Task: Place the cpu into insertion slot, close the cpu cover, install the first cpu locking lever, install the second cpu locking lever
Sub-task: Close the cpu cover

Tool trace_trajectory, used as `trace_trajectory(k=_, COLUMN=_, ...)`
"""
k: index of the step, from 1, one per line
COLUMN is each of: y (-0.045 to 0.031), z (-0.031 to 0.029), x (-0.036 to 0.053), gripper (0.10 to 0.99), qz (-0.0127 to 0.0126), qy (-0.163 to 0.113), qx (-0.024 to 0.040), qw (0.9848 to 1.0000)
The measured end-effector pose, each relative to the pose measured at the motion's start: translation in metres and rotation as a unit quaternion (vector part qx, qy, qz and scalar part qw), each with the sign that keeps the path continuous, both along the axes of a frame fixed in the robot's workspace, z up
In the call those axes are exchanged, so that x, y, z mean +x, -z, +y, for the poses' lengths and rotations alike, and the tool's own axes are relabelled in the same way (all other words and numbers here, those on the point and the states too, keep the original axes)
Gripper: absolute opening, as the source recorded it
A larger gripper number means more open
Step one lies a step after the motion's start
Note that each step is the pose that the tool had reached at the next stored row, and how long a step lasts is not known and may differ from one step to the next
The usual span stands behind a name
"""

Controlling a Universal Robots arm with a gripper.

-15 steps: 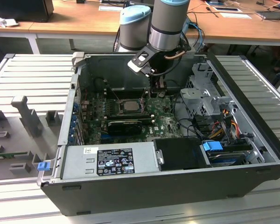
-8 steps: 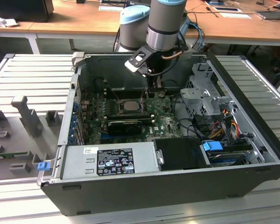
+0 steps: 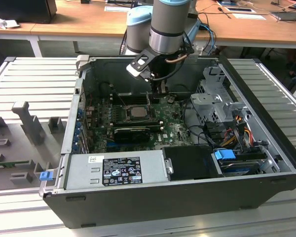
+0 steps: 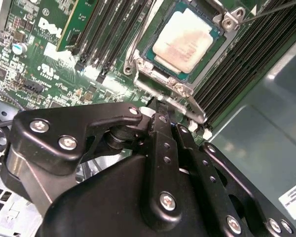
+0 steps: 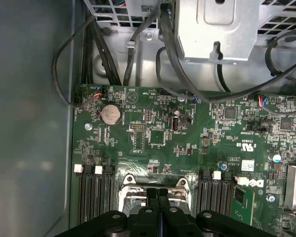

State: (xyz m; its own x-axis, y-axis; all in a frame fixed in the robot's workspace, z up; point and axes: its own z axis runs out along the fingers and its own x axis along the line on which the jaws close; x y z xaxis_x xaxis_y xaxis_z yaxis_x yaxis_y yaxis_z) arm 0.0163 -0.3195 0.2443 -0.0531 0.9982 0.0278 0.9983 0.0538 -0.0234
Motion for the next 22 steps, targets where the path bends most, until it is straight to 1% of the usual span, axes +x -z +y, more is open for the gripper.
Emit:
trace_trajectory(k=5, y=0.0015, z=0.0001, x=-0.0056, gripper=0.106, qz=0.0, qy=0.0, qx=0.0, qw=1.0)
trace_trajectory(k=10, y=0.0117, z=0.0, x=-0.0082, gripper=0.106, qz=0.0, qy=-0.005, qx=0.0001, qw=1.0)
trace_trajectory(k=11, y=0.0172, z=0.0, x=-0.0108, gripper=0.106, qz=0.0, qy=-0.023, qx=0.0005, qw=0.9997)
trace_trajectory(k=13, y=0.0178, z=0.0, x=-0.0311, gripper=0.106, qz=0.0, qy=-0.023, qx=0.0006, qw=0.9997)
trace_trajectory(k=14, y=0.0178, z=0.0001, x=-0.036, gripper=0.106, qz=0.0, qy=-0.023, qx=0.0006, qw=0.9997)
trace_trajectory(k=16, y=0.0178, z=0.0001, x=-0.0408, gripper=0.106, qz=-0.0001, qy=-0.023, qx=0.0006, qw=0.9997)
trace_trajectory(k=20, y=0.0178, z=0.0, x=-0.0455, gripper=0.106, qz=-0.0003, qy=-0.023, qx=0.0005, qw=0.9997)
trace_trajectory(k=22, y=0.0178, z=0.0, x=-0.0463, gripper=0.106, qz=-0.0003, qy=-0.023, qx=0.0005, qw=0.9997)
